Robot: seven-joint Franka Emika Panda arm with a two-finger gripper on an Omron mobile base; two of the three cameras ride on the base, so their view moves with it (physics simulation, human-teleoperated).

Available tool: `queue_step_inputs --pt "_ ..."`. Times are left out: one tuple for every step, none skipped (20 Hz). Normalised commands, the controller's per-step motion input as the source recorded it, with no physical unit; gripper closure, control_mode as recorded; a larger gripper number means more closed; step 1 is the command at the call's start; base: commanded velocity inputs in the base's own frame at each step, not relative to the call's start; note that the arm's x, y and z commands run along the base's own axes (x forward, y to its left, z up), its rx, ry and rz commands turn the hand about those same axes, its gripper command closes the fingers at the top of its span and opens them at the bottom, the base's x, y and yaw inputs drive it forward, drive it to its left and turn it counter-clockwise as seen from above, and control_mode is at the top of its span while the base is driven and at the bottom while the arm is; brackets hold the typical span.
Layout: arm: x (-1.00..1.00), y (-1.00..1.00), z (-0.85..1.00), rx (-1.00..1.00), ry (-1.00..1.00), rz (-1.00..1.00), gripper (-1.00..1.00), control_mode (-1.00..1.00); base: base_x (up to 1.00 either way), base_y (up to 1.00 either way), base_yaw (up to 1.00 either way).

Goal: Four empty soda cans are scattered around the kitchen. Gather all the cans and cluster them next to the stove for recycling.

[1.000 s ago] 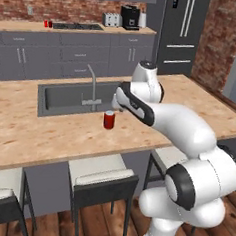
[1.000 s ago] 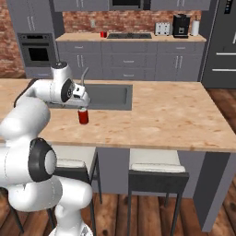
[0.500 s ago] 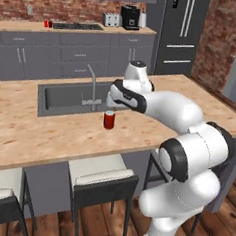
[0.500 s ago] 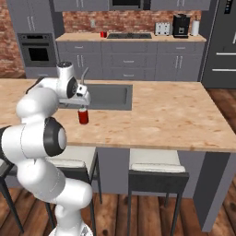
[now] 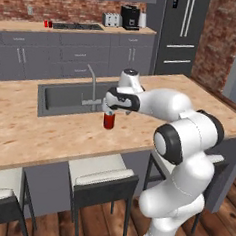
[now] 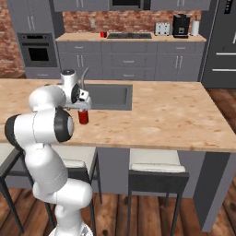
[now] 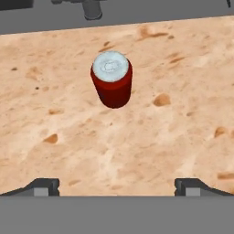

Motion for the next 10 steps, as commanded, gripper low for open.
queue_step_inputs --pt "0.41 0.02 -0.20 0.00 0.00 0.00 -1.00 -1.00 0.00 0.00 0.00" --pt "0.40 0.00 -0.16 0.00 0.00 0.00 -1.00 -1.00 0.00 0.00 0.00" --pt "0.41 0.01 -0.14 0.00 0.00 0.00 -1.00 -1.00 0.00 0.00 0.00" --pt "0.39 0.04 -0.11 0.00 0.00 0.00 -1.00 -1.00 0.00 0.00 0.00" --pt "0.35 0.06 -0.12 0.00 0.00 0.00 -1.00 -1.00 0.00 0.00 0.00" --pt "0.32 0.09 -0.17 0.00 0.00 0.00 -1.00 -1.00 0.00 0.00 0.00" --pt "0.30 0.11 -0.21 0.00 0.00 0.00 -1.00 -1.00 0.00 0.00 0.00" --pt "0.29 0.13 -0.21 0.00 0.00 0.00 -1.00 -1.00 0.00 0.00 0.00" --pt "0.26 0.11 -0.21 0.00 0.00 0.00 -1.00 -1.00 0.00 0.00 0.00" --pt "0.26 0.11 -0.22 0.00 0.00 0.00 -1.00 -1.00 0.00 0.00 0.00"
